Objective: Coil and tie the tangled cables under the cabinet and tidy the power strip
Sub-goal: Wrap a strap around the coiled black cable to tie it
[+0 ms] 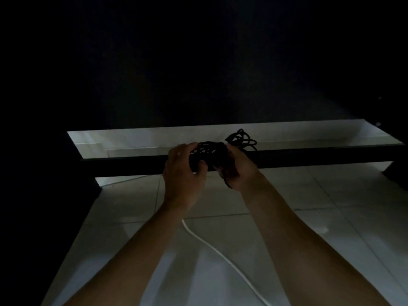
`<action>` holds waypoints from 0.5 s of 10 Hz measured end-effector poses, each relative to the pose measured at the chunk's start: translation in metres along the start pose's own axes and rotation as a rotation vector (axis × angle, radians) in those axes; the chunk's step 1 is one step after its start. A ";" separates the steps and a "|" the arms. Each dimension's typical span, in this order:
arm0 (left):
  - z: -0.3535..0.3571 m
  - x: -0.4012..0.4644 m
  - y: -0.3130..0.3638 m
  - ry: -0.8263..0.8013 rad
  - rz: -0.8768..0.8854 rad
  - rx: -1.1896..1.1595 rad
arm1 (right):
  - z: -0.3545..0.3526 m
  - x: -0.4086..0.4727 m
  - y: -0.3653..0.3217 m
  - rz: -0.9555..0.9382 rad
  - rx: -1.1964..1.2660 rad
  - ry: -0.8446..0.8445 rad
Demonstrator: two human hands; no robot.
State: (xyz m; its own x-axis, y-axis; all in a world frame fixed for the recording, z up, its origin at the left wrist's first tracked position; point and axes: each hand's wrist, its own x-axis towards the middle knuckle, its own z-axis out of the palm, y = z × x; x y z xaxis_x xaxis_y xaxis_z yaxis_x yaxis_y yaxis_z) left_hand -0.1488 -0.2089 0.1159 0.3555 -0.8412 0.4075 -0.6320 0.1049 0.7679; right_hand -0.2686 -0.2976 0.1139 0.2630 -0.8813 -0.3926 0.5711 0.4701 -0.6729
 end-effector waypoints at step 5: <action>0.033 0.030 0.007 -0.514 -0.259 -0.091 | 0.006 0.025 -0.050 -0.011 -0.053 0.158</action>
State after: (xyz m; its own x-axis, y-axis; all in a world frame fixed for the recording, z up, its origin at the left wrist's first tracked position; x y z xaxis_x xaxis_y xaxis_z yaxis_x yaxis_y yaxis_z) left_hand -0.1650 -0.2511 0.1176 0.0965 -0.9926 -0.0742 -0.4995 -0.1128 0.8589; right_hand -0.2865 -0.3434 0.1418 0.1291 -0.8701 -0.4756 0.5306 0.4658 -0.7082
